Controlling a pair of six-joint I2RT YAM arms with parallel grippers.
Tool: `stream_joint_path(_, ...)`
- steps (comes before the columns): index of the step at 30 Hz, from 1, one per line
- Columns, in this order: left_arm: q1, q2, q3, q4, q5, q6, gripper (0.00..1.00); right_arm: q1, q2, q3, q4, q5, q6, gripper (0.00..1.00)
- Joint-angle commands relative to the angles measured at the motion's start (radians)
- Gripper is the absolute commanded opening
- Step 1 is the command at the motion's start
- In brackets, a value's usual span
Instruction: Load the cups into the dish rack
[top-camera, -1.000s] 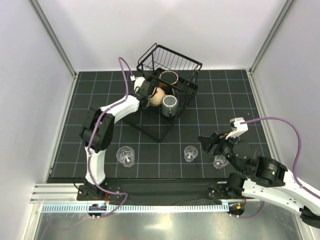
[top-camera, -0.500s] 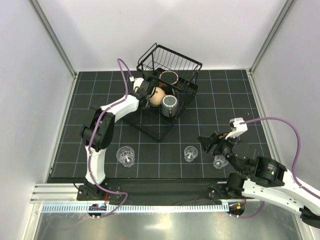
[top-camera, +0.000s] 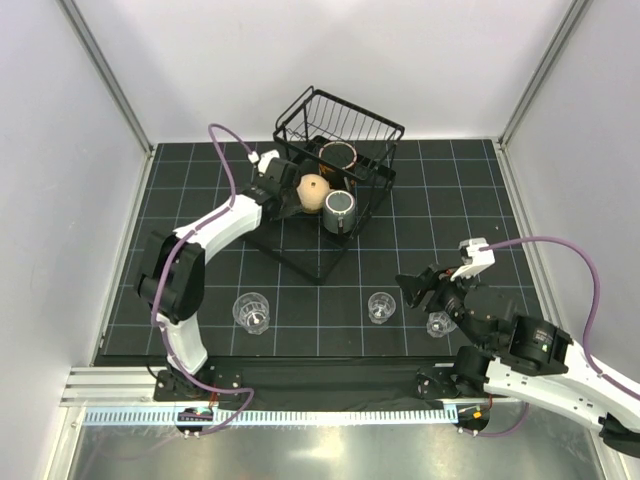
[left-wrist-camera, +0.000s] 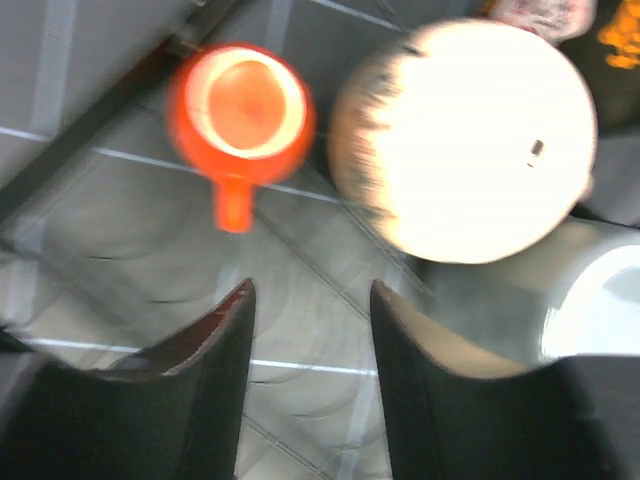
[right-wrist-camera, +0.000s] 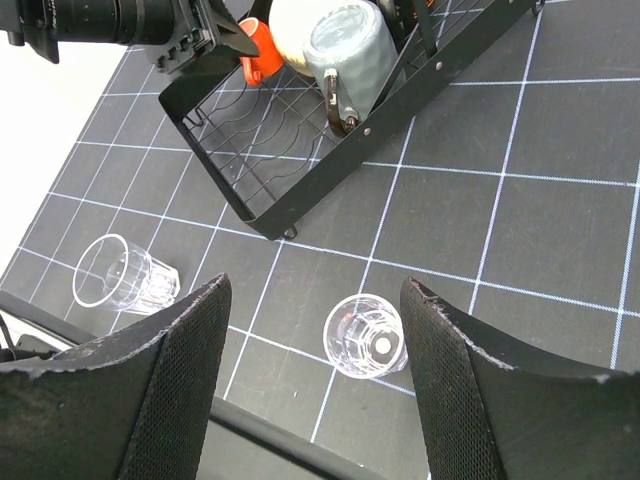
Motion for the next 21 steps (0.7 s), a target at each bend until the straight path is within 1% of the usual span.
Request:
stream_joint_path(1,0.003,-0.018,-0.032,0.083,0.173,-0.098,0.44,0.003,-0.03,-0.012,0.028,0.016,0.016,0.7)
stream_joint_path(2,0.003,-0.017,-0.047,0.106,0.217,-0.109,0.39,0.004,-0.031,-0.012,0.026,0.015,0.017,0.7)
stream_joint_path(3,0.001,-0.012,-0.05,0.122,0.229,-0.132,0.31,0.004,-0.031,-0.01,0.025,0.015,0.019,0.7)
stream_joint_path(5,-0.002,0.011,-0.038,0.128,0.241,-0.141,0.24,0.003,-0.035,-0.001,0.017,0.005,0.019,0.7)
stream_joint_path(13,-0.006,0.101,0.012,0.168,0.261,-0.169,0.27,0.003,-0.071,-0.006,-0.001,0.01,0.036,0.7)
stream_joint_path(17,-0.005,0.136,0.051,0.173,0.229,-0.177,0.35,0.004,-0.074,0.009,-0.012,0.019,0.029,0.7)
stream_joint_path(19,-0.002,0.152,0.089,0.167,0.204,-0.164,0.37,0.004,-0.071,0.022,-0.02,0.022,0.025,0.7)
stream_joint_path(21,0.003,0.17,0.121,0.154,0.212,-0.161,0.37,0.004,-0.07,0.031,-0.026,0.022,0.022,0.7)
